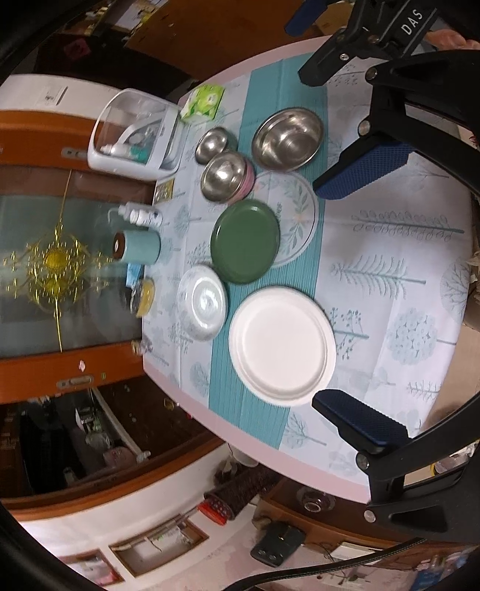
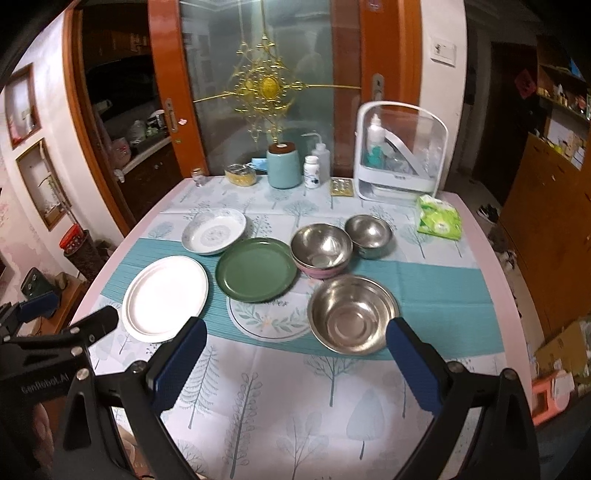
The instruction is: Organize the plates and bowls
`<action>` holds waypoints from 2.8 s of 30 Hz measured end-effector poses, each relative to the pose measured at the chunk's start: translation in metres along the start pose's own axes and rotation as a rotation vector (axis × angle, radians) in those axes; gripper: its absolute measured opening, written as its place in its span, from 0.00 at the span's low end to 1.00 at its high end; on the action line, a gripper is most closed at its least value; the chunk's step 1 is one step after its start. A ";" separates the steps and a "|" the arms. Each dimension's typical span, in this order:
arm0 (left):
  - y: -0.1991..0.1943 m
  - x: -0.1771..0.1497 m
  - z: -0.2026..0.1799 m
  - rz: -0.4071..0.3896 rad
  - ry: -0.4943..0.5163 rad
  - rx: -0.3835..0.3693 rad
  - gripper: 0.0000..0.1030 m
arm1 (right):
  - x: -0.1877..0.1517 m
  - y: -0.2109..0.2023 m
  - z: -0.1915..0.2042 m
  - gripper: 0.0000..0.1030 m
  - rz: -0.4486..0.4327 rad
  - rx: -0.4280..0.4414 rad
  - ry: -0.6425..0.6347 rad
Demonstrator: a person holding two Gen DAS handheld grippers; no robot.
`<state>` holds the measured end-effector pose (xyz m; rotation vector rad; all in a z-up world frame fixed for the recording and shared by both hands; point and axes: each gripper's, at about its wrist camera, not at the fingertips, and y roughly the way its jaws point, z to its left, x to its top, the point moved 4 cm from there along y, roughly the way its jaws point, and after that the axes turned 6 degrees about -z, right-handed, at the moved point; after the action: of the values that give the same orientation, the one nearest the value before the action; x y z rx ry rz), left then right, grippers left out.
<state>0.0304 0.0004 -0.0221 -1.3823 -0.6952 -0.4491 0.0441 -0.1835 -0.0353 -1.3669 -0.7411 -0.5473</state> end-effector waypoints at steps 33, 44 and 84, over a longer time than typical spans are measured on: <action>0.244 0.033 0.246 0.189 0.088 -0.019 0.99 | -0.015 0.181 0.149 0.87 0.258 -0.110 0.132; 0.346 0.009 0.238 0.410 -0.029 -0.252 0.95 | -0.043 0.251 0.163 0.77 0.431 -0.055 0.200; 0.366 -0.001 0.222 0.527 -0.039 -0.426 0.17 | -0.063 0.292 0.169 0.20 0.554 0.065 0.254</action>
<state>0.2320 0.2742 -0.2820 -1.9075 -0.2455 -0.1501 0.1909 0.0198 -0.2696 -1.3388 -0.1553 -0.2441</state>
